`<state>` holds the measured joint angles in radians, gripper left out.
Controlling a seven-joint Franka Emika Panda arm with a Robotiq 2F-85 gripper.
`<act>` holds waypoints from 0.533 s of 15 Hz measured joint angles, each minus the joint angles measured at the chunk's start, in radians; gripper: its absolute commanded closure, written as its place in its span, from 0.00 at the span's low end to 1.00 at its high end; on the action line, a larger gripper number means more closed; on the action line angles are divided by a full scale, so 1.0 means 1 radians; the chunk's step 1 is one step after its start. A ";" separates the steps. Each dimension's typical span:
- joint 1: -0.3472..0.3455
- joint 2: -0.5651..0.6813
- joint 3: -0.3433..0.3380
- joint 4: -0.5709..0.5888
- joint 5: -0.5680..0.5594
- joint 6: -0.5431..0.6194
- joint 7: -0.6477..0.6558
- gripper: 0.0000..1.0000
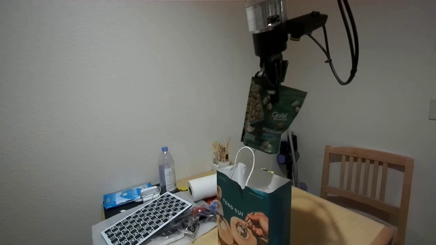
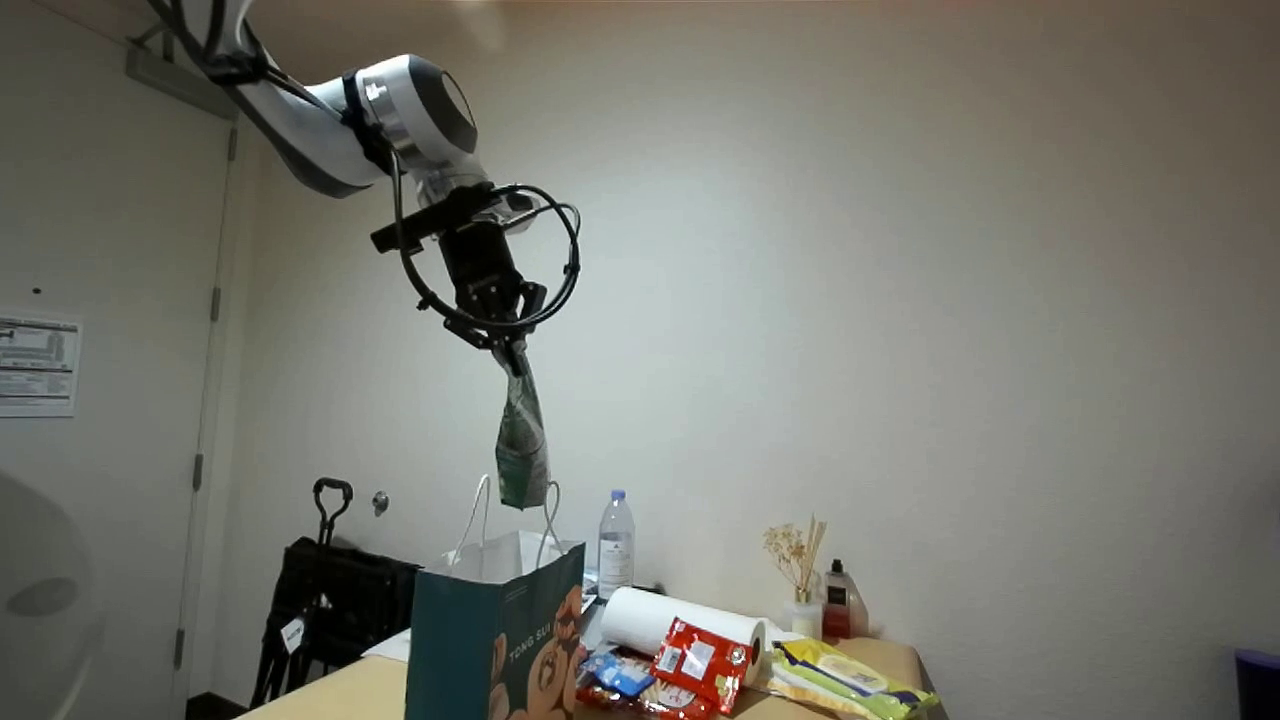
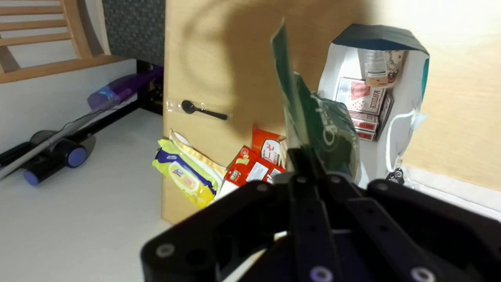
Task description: Put the green packet in the green bag
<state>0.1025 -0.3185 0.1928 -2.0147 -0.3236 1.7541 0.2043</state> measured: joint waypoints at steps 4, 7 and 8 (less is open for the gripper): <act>0.000 0.048 -0.019 -0.015 0.020 0.016 0.000 1.00; 0.004 0.090 -0.015 -0.016 0.020 0.016 0.001 1.00; 0.006 0.105 -0.012 -0.015 0.020 0.016 0.002 1.00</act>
<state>0.1084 -0.2133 0.1813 -2.0301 -0.3037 1.7697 0.2060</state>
